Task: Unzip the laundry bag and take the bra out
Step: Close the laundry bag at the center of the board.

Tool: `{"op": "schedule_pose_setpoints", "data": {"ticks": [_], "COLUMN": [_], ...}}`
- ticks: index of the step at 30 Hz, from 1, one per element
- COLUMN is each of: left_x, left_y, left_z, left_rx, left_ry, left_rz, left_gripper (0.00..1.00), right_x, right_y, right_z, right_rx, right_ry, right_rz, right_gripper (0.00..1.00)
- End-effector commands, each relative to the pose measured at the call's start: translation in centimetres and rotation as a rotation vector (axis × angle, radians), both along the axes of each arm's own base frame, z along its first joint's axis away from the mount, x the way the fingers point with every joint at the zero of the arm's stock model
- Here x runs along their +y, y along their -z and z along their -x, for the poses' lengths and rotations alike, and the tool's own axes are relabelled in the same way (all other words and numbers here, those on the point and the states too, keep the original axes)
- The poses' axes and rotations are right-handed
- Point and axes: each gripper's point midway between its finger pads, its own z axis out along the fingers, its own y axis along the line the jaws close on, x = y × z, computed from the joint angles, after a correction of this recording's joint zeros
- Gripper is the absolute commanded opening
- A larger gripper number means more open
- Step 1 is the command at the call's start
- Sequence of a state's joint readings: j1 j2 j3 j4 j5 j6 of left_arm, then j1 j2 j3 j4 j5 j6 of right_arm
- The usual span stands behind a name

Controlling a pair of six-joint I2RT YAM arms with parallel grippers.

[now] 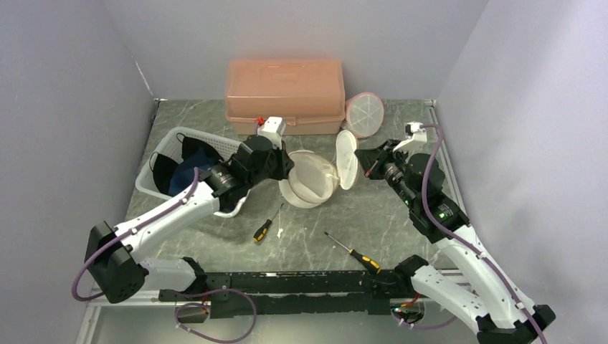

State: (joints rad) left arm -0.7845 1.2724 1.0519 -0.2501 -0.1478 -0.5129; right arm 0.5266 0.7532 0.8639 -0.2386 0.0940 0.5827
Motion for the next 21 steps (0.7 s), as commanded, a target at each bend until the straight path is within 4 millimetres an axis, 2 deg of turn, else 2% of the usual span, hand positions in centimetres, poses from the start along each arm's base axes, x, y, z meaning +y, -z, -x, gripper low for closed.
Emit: {"op": "schedule_pose_setpoints", "data": {"ticks": [1, 4, 8, 11, 13, 19, 21], "left_x": [-0.3, -0.4, -0.9, -1.1, -1.2, -1.1, -1.1], "left_y": [-6.3, -4.1, 2.0, 5.0, 5.0, -0.2, -0.1], "left_z": [-0.7, -0.6, 0.0, 0.5, 0.4, -0.4, -0.3], "left_rx": [-0.147, -0.111, 0.028, 0.120, 0.129, -0.018, -0.023], "left_ry": [0.007, 0.003, -0.003, 0.003, 0.003, 0.014, 0.016], "left_rz": [0.084, 0.084, 0.044, 0.006, -0.004, 0.050, 0.057], "left_gripper": [0.03, 0.03, 0.03, 0.03, 0.03, 0.03, 0.03], "right_x": [1.0, 1.5, 2.6, 3.2, 3.3, 3.8, 3.9], "right_y": [-1.4, -0.3, 2.3, 2.7, 2.3, -0.1, 0.4], "right_z": [0.4, 0.6, 0.7, 0.9, 1.1, 1.5, 1.4], "right_rx": [-0.045, -0.040, 0.015, 0.022, 0.008, -0.055, -0.051], "right_ry": [-0.066, -0.088, -0.143, -0.176, -0.189, -0.228, -0.230], "right_rz": [0.013, -0.007, -0.007, -0.009, -0.009, -0.015, -0.013], "right_gripper": [0.00, 0.00, 0.00, 0.00, 0.00, 0.00, 0.00]}}
